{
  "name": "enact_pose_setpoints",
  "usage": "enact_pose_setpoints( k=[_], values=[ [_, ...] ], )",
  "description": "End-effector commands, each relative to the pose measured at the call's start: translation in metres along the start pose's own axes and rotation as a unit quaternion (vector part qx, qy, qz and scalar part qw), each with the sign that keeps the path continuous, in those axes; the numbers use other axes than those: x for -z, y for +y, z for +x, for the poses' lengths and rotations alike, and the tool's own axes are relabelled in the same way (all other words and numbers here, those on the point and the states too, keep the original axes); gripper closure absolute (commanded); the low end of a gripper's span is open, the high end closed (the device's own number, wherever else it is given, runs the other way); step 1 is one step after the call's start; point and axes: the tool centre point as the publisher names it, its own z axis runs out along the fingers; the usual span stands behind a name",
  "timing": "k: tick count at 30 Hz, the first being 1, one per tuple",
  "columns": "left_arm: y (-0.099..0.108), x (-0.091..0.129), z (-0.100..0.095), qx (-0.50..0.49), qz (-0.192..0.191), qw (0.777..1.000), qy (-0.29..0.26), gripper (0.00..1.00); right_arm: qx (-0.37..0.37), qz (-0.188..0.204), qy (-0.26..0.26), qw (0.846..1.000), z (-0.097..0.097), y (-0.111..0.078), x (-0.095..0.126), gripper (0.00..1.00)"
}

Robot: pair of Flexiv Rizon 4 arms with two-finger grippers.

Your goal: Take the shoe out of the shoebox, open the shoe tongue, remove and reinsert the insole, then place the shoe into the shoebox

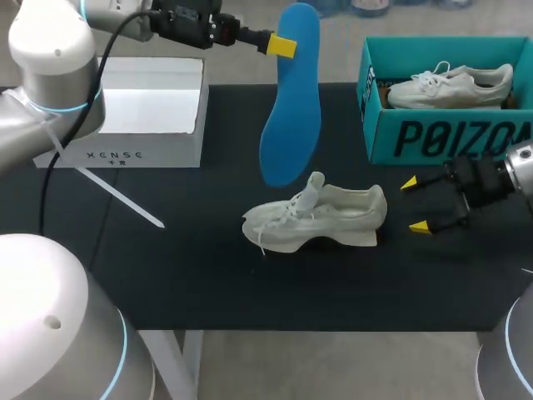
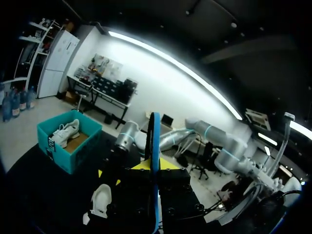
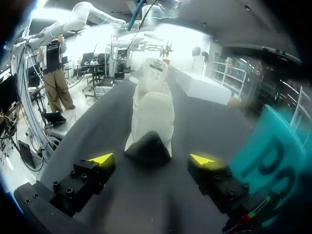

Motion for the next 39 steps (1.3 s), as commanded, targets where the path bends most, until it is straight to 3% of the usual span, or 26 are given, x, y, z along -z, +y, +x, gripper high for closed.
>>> enact_pose_setpoints(
  k=[1, 10, 19, 24, 39],
  values=[
    [0.001, -0.001, -0.001, -0.001, 0.001, 1.0, 0.001, 1.0, 0.0, 0.074, -0.004, 0.997, 0.005, 0.031, 0.009, 0.0],
    [0.001, -0.001, -0.001, -0.001, 0.001, 1.0, 0.001, 1.0, 0.001, 0.138, -0.034, 0.99, 0.013, 0.072, 0.029, 0.0],
    [0.001, -0.001, -0.001, -0.001, 0.001, 1.0, 0.001, 1.0, -0.001, 0.231, -0.044, 0.972, 0.018, 0.099, 0.025, 0.0],
    [0.001, -0.001, -0.001, -0.001, 0.001, 1.0, 0.001, 1.0, -0.005, 0.288, -0.044, 0.957, 0.011, 0.099, 0.018, 0.0],
    [0.001, -0.001, -0.001, -0.001, 0.001, 1.0, 0.001, 1.0, -0.021, 0.32, -0.047, 0.946, -0.009, 0.085, 0.027, 0.0]
  ],
)
